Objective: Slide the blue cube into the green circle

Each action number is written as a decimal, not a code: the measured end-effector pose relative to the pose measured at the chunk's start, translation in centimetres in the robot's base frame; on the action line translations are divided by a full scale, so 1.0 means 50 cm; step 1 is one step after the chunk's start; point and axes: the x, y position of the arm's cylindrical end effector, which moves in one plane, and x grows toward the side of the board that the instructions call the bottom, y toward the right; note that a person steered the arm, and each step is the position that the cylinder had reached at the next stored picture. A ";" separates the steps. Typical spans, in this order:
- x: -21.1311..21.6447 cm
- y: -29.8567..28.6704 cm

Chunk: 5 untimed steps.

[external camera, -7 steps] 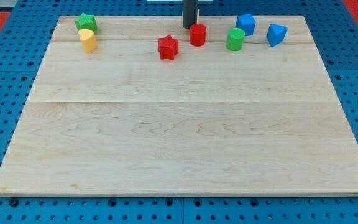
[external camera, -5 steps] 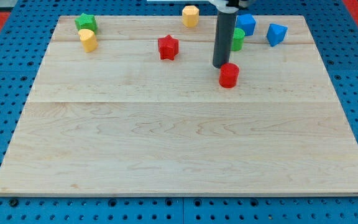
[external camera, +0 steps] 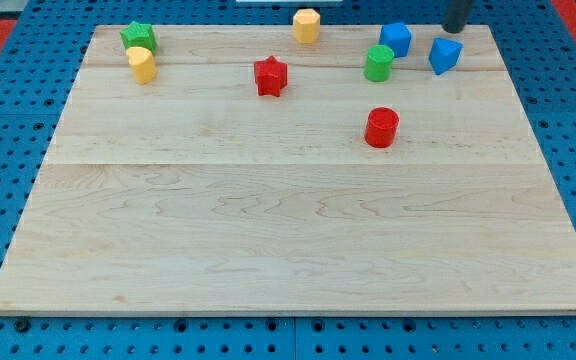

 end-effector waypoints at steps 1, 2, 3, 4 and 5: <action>0.000 0.000; -0.002 -0.013; 0.000 -0.118; 0.001 -0.217; 0.001 -0.300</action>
